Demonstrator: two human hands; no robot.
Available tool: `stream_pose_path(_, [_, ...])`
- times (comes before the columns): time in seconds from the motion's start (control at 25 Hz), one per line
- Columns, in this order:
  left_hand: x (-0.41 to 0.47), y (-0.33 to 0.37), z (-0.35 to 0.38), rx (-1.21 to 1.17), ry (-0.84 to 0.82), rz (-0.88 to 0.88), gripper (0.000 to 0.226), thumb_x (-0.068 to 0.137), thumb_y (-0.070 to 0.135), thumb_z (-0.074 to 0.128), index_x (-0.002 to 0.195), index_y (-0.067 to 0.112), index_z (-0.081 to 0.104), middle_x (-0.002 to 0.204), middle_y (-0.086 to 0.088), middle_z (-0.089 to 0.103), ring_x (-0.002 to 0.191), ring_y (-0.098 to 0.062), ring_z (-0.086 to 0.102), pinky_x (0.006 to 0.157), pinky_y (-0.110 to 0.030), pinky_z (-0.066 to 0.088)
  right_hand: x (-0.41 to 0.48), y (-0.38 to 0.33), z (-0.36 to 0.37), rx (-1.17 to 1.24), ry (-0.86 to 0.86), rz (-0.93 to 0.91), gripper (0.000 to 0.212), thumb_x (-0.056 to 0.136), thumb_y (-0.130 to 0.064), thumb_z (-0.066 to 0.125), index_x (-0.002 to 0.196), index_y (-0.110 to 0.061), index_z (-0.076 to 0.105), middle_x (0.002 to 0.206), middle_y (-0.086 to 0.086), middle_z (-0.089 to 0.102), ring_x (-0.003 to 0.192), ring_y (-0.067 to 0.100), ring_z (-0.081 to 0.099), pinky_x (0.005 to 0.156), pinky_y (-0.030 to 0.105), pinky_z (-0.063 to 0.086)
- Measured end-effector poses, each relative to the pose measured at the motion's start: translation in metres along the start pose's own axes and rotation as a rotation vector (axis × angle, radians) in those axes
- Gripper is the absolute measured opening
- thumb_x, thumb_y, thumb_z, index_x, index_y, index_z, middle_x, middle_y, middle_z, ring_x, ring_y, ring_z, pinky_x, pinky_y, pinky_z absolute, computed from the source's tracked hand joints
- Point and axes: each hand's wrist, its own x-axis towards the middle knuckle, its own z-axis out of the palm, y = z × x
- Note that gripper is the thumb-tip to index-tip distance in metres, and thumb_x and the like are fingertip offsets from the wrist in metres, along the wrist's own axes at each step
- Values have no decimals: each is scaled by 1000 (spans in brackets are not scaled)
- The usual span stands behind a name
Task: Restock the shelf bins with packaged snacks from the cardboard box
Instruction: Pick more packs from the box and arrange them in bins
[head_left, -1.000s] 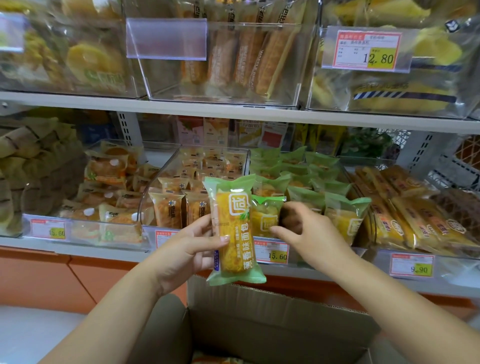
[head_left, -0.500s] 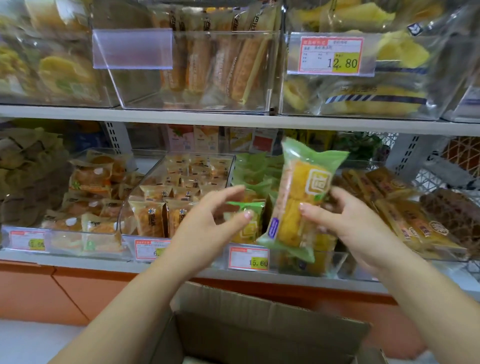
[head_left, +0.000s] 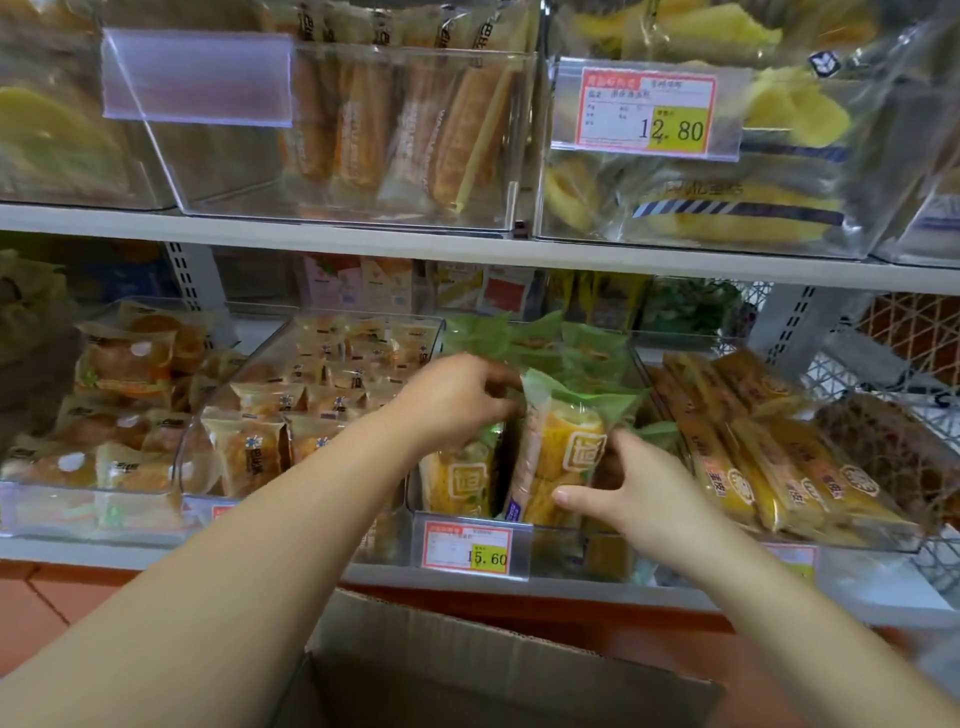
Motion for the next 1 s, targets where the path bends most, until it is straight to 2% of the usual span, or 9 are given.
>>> stream_pose_path(0.16, [13, 2, -2, 198, 17, 25, 26, 88, 40, 66, 112, 34, 71, 97, 16, 50, 88, -7, 49, 74, -25, 41, 7, 0, 1, -75, -70, 38, 46, 76, -40, 79, 111, -29, 52, 104, -16, 58, 93, 4, 54, 78, 20, 41])
stream_pose_path(0.28, [19, -3, 2, 245, 78, 62, 21, 86, 46, 67, 106, 41, 72, 93, 14, 44, 93, -10, 48, 73, -25, 34, 6, -1, -1, 43, -117, 62, 43, 74, -49, 77, 110, -32, 60, 103, -20, 65, 94, -1, 61, 77, 18, 47])
stream_pose_path(0.36, [20, -7, 6, 201, 105, 46, 24, 86, 46, 67, 109, 45, 70, 100, 11, 46, 109, -15, 47, 86, -29, 36, 3, -5, 1, 46, -77, 61, 34, 76, -60, 68, 100, -37, 59, 94, -23, 64, 86, -7, 58, 67, 13, 44])
stream_pose_path(0.44, [21, -7, 6, 171, 108, 32, 26, 87, 41, 67, 111, 50, 68, 117, 10, 49, 123, -17, 37, 103, -38, 29, 3, -8, 1, -32, -36, 47, 28, 78, -62, 64, 88, -37, 55, 86, -23, 61, 78, -8, 55, 61, 13, 41])
stream_pose_path(0.52, [23, -5, 4, 174, 60, 34, 32, 89, 29, 65, 110, 53, 67, 138, 11, 46, 132, -19, 29, 111, -44, 23, 3, -12, 2, -91, -49, 47, 29, 79, -62, 64, 80, -34, 55, 79, -18, 62, 72, -6, 56, 58, 14, 41])
stream_pose_path(0.6, [28, -6, 3, 194, -16, 37, 37, 93, 22, 61, 108, 56, 65, 146, 12, 41, 138, -21, 25, 114, -47, 20, 5, -14, 6, -129, -77, 44, 32, 79, -61, 65, 77, -29, 59, 75, -12, 65, 68, -1, 59, 55, 16, 42])
stream_pose_path(0.68, [31, -6, 4, 228, -50, 38, 24, 93, 39, 62, 109, 58, 64, 146, 13, 42, 139, -19, 26, 112, -46, 19, 8, -13, 12, -159, -95, 40, 35, 79, -61, 65, 74, -26, 60, 73, -9, 66, 66, 2, 59, 54, 19, 41])
stream_pose_path(0.76, [33, -7, 6, 258, -70, 36, 24, 89, 54, 61, 112, 56, 63, 144, 12, 43, 137, -19, 28, 111, -47, 19, 10, -10, 15, -182, -113, 54, 37, 79, -62, 65, 69, -26, 57, 68, -9, 62, 62, 3, 57, 51, 21, 37])
stream_pose_path(1.0, [42, -4, 8, 123, -33, -45, 5, 84, 53, 66, 85, 49, 64, 128, 7, 50, 125, -23, 43, 107, -53, 35, 8, -5, 17, -259, -144, 114, 49, 79, -66, 61, 67, -20, 49, 58, -4, 49, 52, 11, 46, 46, 25, 29])
